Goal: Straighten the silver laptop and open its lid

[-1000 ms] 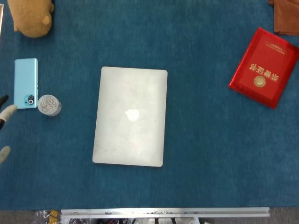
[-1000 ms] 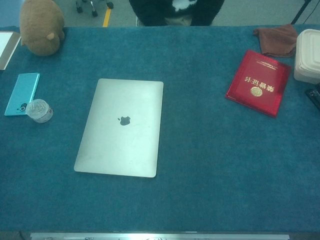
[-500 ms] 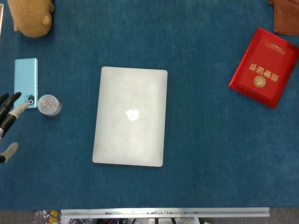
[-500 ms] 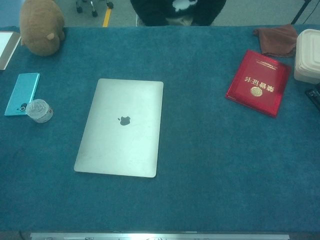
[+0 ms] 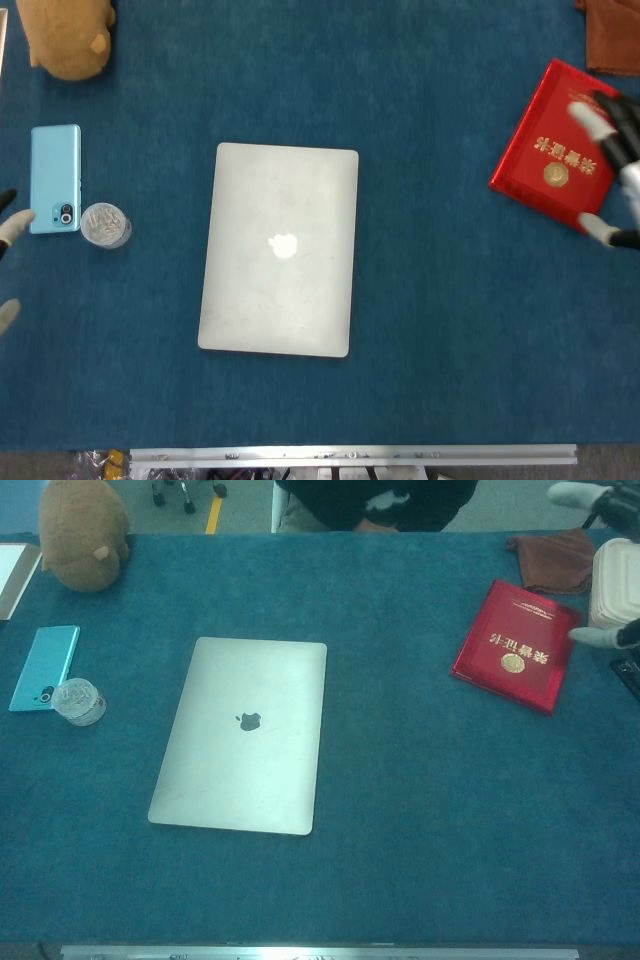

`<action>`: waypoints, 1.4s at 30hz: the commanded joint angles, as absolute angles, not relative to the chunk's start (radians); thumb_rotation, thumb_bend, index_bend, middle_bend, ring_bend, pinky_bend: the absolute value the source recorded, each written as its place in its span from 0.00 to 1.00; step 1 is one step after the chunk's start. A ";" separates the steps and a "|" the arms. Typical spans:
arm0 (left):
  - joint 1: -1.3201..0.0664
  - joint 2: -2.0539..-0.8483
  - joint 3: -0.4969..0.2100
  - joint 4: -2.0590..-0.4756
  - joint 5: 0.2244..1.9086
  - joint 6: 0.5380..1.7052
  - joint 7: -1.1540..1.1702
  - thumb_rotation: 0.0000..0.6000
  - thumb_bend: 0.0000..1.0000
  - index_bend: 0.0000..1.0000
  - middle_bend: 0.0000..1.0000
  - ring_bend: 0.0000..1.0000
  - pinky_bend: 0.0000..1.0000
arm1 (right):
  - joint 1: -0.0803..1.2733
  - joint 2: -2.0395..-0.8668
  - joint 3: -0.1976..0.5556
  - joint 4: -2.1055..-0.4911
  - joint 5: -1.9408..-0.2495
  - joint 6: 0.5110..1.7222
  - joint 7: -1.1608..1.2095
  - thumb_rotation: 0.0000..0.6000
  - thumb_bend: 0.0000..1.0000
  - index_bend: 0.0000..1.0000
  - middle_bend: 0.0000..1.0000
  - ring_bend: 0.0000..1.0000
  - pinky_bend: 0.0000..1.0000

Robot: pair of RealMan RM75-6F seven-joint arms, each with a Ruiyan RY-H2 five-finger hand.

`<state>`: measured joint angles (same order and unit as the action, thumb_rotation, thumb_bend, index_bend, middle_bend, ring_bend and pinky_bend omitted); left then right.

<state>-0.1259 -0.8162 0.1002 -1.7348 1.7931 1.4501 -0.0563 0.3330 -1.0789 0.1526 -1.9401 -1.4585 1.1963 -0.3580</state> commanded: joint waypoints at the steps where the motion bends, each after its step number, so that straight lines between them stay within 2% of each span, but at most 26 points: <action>1: -0.115 -0.812 0.105 -1.730 1.794 1.466 -0.066 1.00 0.29 0.00 0.00 0.00 0.00 | 0.392 -1.137 0.171 -1.922 -1.435 1.144 -0.430 1.00 0.13 0.00 0.01 0.00 0.03; 9: -0.093 -0.798 0.111 -1.720 1.789 1.506 -0.098 1.00 0.29 0.00 0.00 0.00 0.00 | 0.500 -1.270 0.182 -1.861 -1.371 1.057 -0.563 1.00 0.13 0.00 0.01 0.00 0.03; 16: -0.075 -0.773 0.121 -1.719 1.797 1.535 -0.117 1.00 0.29 0.00 0.00 0.00 0.00 | 0.582 -1.400 0.191 -1.742 -1.297 1.002 -0.631 1.00 0.12 0.00 0.01 0.00 0.03; 23: -0.082 -0.769 0.127 -1.723 1.806 1.514 -0.110 1.00 0.29 0.00 0.00 0.00 0.00 | 0.650 -1.513 0.195 -1.612 -1.284 0.996 -0.676 1.00 0.05 0.00 0.01 0.00 0.03; 42: -0.087 -0.776 0.134 -1.711 1.796 1.483 -0.112 1.00 0.29 0.00 0.00 0.00 0.00 | 0.811 -1.789 0.220 -1.273 -1.243 0.948 -0.704 1.00 0.06 0.00 0.01 0.00 0.03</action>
<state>-0.0873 -0.7755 0.1336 -1.7126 1.7971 1.4833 -0.1109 0.7896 -1.7554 0.2182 -1.3109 -1.2518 0.9593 -0.7046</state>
